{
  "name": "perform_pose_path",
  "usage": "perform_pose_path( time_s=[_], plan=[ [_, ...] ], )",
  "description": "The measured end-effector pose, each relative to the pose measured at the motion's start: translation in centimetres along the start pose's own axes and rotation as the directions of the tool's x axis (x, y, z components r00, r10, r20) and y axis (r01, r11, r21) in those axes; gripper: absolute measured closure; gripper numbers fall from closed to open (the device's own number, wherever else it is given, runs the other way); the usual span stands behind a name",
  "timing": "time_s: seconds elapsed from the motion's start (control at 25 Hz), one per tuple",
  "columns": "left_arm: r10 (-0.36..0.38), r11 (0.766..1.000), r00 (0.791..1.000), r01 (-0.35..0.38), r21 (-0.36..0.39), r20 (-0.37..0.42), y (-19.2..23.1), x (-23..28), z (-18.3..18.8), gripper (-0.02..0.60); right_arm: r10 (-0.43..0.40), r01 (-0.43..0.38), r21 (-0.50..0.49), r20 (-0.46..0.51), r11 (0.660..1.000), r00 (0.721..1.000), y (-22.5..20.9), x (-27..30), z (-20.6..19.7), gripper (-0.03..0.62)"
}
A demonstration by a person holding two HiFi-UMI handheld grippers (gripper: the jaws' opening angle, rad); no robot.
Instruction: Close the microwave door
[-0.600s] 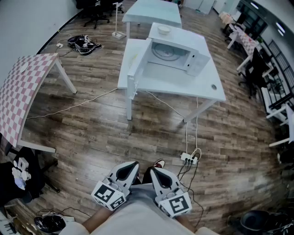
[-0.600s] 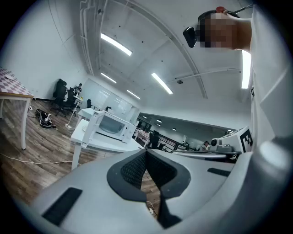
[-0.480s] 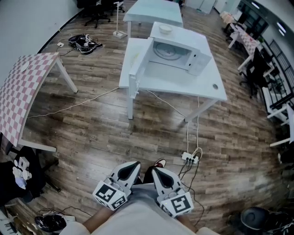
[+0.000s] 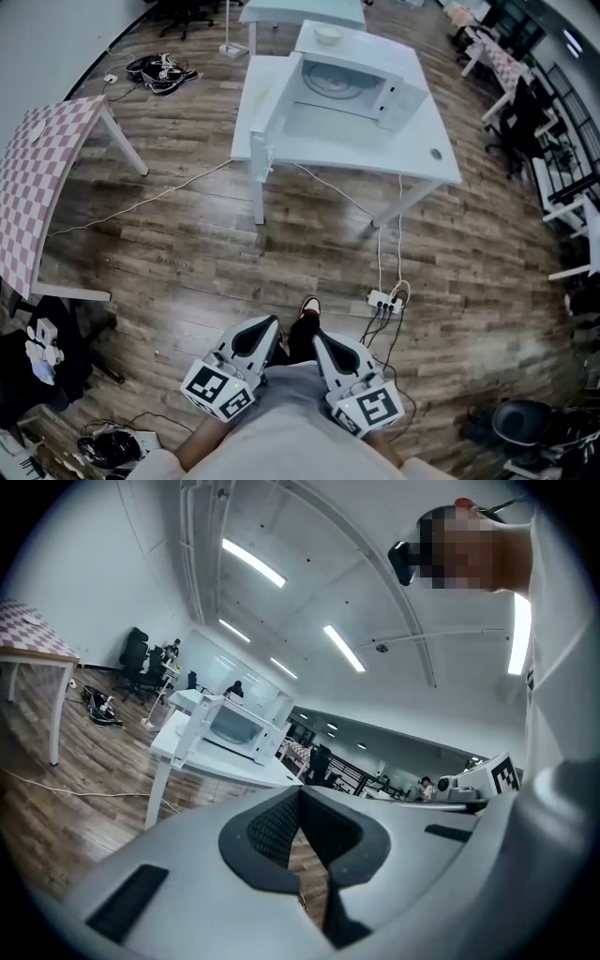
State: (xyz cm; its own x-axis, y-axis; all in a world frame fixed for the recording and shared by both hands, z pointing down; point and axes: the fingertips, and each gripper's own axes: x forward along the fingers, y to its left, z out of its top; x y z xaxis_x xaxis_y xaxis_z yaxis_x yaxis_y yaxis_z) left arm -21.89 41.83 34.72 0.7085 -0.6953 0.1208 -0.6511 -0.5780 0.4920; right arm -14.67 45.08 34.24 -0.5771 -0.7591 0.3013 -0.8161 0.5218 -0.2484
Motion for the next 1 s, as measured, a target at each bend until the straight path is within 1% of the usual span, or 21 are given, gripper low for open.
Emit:
perform_pose_path(
  time_s=[0.12, 0.28, 0.44, 0.64, 1.0],
  plan=[
    [0.030, 1.000, 1.000, -0.030, 0.006, 0.001, 1.1, 0.7, 0.7, 0.569, 0.004, -0.004, 0.008, -0.006, 1.000, 1.000, -1.2, 0.5, 0.6, 0.571],
    [0.034, 0.999, 0.999, -0.034, 0.012, -0.006, 1.7, 2.3, 2.0, 0.568, 0.010, -0.010, -0.001, -0.003, 1.000, 1.000, -3.1, 1.5, 1.9, 0.571],
    [0.039, 0.999, 0.999, -0.039, 0.025, 0.004, 2.5, 5.0, 4.0, 0.568, 0.005, -0.005, -0.002, 0.013, 1.000, 1.000, -5.8, 3.0, 3.7, 0.571],
    [0.071, 0.996, 0.997, -0.071, 0.045, 0.014, 3.3, 8.6, 6.1, 0.568, 0.031, -0.031, -0.004, 0.030, 1.000, 0.999, -8.8, 4.9, 5.8, 0.571],
    [0.097, 0.992, 0.995, -0.097, 0.080, -0.004, 2.5, 14.6, 7.2, 0.568, 0.061, -0.062, 0.006, 0.056, 0.998, 0.997, -14.2, 5.9, 8.3, 0.571]
  ],
)
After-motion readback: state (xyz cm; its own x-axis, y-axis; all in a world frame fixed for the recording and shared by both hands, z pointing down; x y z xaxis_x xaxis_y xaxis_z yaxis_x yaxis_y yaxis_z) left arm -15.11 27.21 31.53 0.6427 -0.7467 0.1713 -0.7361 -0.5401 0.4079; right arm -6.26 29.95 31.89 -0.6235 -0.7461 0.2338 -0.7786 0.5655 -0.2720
